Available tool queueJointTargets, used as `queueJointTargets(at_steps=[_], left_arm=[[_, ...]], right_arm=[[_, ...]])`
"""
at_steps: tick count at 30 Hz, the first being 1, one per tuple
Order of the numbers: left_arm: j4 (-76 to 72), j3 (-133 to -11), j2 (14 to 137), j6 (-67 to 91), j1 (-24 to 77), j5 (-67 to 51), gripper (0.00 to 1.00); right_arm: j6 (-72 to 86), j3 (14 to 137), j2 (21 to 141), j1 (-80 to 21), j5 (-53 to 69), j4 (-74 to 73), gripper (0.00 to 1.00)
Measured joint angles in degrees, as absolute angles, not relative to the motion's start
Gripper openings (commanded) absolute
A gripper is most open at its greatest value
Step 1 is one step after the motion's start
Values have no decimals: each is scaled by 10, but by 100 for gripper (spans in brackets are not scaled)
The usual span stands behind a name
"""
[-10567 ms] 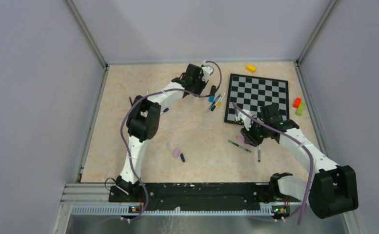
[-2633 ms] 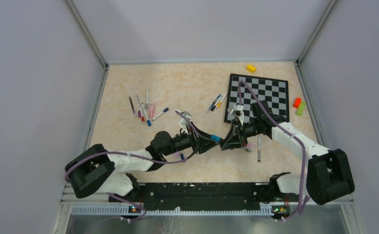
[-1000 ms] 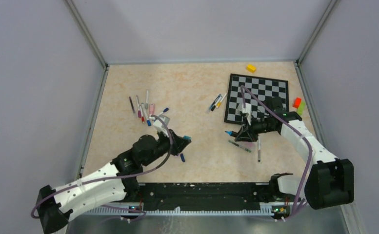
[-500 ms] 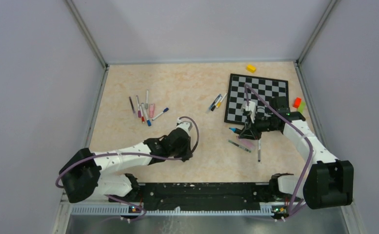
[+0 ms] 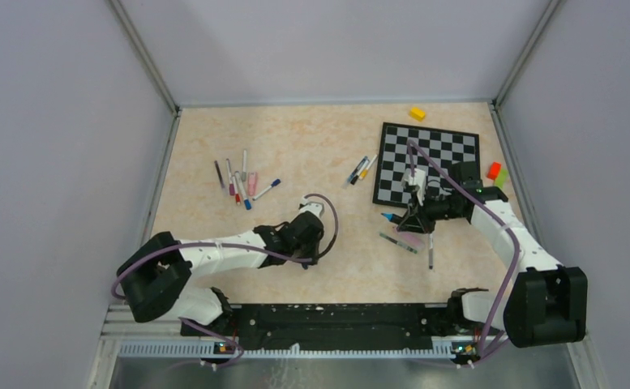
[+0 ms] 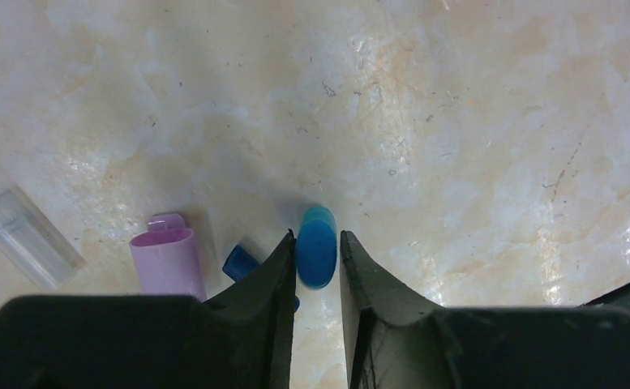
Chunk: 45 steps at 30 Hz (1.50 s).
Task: Open the pen caps
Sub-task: Place the pen cap at the center of the board, then place the pen at the center of the board.
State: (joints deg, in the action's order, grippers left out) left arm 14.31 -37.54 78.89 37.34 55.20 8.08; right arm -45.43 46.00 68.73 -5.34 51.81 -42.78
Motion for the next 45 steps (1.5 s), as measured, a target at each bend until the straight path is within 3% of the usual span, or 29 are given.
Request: queueJointTargets(at_steps=[13,19,23,32,45], left_arm=[[156,-413,782,356,552,100,42],[154,-412,686,336,552,119,70],[116,-370,578,329,552,137,98],[0,-228,387,346,552,124,99],[0,-224,343,348,552,115,99]], right_arm=[[-451,457,678,-23,506,-426,0],[-423,445,645,53,429,-408,0],[-401,414,628,65,349,-398,1],[-342,387,616,96,223,-365,4],[-317,387,726,126,219,-358,19]])
